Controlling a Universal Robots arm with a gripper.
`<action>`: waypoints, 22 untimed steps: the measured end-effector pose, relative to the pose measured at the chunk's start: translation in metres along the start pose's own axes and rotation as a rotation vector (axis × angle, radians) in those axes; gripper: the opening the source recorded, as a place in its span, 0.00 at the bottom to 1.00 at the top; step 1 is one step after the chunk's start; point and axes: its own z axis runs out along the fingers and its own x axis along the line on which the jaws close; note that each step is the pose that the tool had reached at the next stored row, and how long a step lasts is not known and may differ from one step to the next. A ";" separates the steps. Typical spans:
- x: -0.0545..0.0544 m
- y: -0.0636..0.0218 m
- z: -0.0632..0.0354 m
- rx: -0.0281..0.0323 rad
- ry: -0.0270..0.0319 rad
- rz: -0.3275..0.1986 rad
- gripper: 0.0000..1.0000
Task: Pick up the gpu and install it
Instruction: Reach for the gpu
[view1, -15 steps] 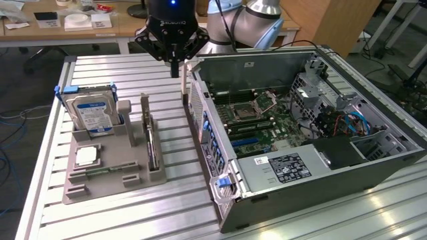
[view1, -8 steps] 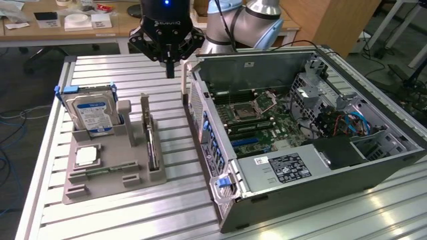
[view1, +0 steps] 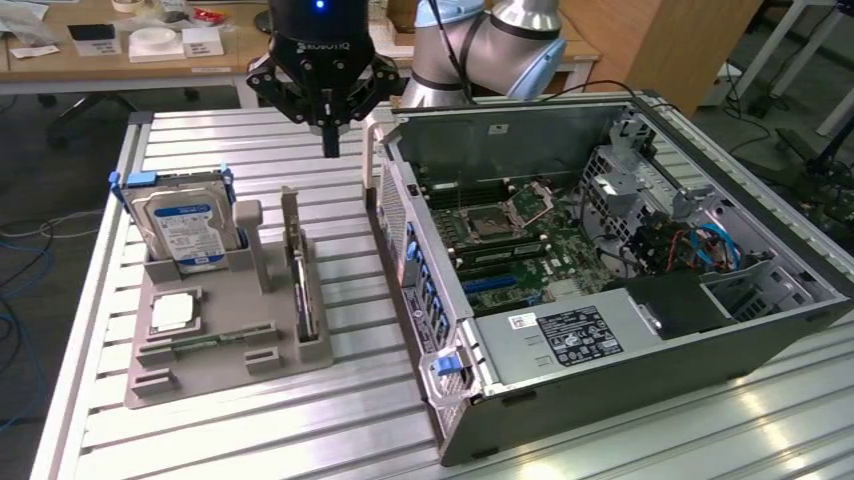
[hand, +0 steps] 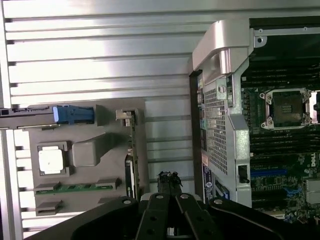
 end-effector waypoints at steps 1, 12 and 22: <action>0.001 -0.0001 0.0000 0.0000 0.0000 0.000 0.11; 0.014 -0.0011 -0.0001 -0.0001 0.0000 0.000 0.11; 0.029 -0.0032 -0.0004 0.0000 0.0001 0.000 0.11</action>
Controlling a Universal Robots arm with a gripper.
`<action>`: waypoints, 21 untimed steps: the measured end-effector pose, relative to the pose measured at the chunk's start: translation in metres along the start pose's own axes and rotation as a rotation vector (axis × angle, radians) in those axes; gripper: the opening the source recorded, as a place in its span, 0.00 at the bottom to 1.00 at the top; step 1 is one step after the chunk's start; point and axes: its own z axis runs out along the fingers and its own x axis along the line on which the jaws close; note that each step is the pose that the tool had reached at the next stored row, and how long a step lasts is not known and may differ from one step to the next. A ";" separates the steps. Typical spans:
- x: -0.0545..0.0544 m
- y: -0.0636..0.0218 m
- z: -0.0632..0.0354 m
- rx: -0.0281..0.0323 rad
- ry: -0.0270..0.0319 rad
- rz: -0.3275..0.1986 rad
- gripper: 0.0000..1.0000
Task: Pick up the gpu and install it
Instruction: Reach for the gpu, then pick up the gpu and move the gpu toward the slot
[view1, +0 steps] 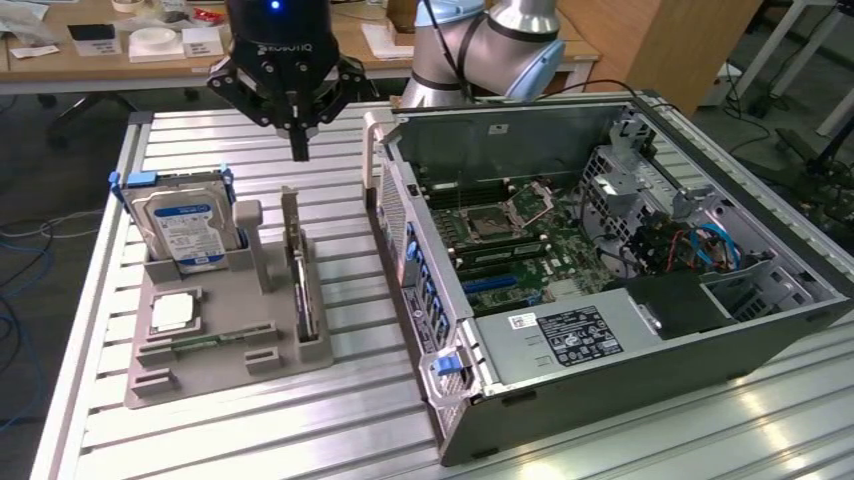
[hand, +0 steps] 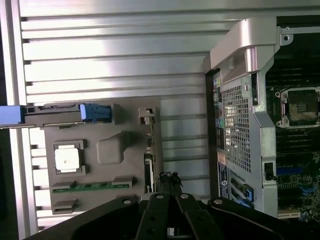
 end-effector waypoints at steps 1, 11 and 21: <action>0.002 -0.0004 -0.0001 0.0001 0.0000 0.000 0.11; 0.023 -0.0072 -0.0007 0.0000 0.0001 -0.002 0.11; 0.027 -0.0107 -0.0009 -0.0004 0.0004 -0.009 0.11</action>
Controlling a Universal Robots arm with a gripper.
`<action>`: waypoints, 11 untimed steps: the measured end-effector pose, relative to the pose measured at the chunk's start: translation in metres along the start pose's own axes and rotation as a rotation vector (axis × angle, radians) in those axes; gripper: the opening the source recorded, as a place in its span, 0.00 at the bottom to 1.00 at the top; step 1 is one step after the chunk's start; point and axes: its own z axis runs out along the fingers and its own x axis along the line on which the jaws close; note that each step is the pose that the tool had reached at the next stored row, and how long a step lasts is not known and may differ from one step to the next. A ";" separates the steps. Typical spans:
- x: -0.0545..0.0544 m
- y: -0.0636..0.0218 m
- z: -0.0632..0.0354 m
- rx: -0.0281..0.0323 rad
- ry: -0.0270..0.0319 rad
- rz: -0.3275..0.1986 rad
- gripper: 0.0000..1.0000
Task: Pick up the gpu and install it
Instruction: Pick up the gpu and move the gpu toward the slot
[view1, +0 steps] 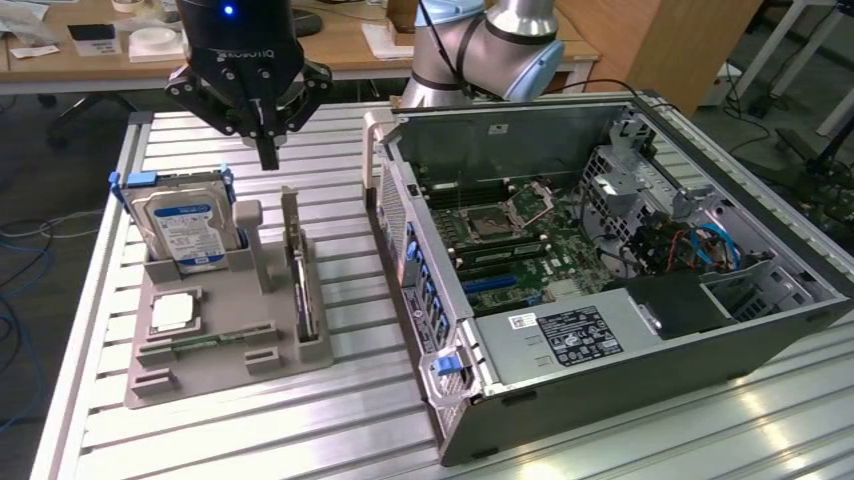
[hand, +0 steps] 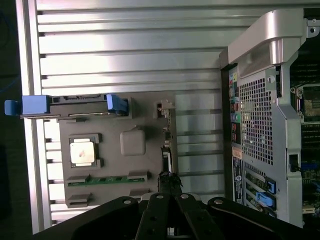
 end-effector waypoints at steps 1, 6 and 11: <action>0.000 0.0000 0.0000 0.0000 -0.0001 0.000 0.11; 0.000 0.0000 0.0000 0.0000 0.0000 0.000 0.11; 0.000 0.0000 0.0000 0.0000 0.0000 0.000 0.17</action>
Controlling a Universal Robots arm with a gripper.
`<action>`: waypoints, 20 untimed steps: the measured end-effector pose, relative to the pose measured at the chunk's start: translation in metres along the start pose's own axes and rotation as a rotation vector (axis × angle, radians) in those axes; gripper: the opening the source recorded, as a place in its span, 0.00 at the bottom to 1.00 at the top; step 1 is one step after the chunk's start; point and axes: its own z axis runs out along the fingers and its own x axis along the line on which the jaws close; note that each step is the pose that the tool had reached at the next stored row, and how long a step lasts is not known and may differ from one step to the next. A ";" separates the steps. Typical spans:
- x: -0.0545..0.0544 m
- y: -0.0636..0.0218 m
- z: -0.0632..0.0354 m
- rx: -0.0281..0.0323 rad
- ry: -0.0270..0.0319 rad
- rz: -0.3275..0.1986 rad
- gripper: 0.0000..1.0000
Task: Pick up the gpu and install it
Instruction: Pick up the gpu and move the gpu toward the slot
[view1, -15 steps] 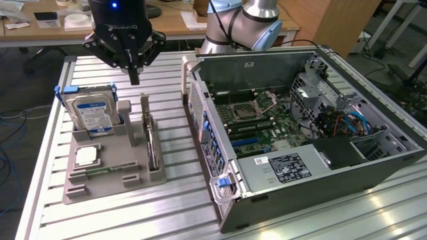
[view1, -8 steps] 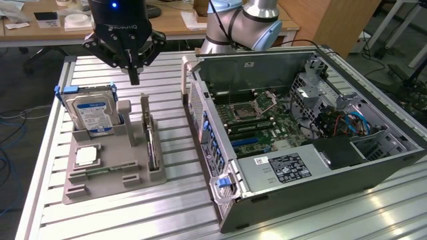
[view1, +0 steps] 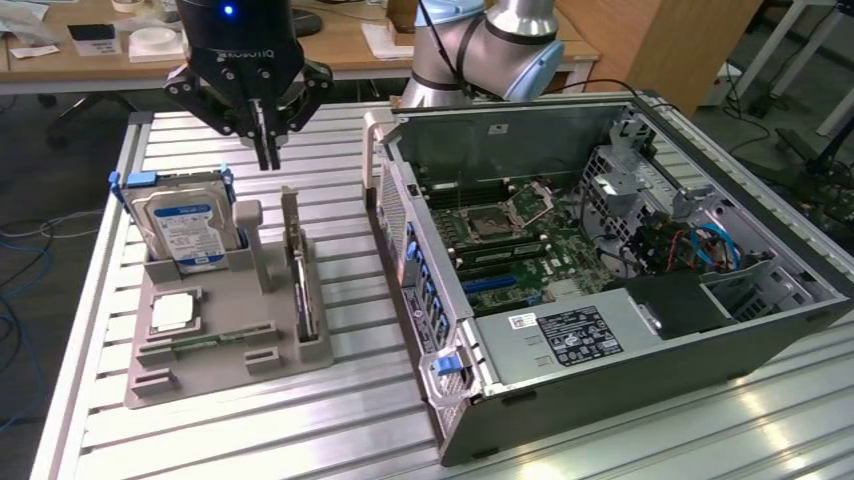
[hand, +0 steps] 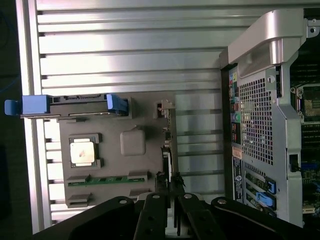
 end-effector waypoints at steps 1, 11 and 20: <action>0.000 0.0000 0.0000 0.0000 0.0000 0.000 0.17; 0.000 0.0000 0.0000 0.0000 0.0000 0.000 0.58; 0.000 0.0000 0.0006 -0.0007 0.0017 -0.024 0.65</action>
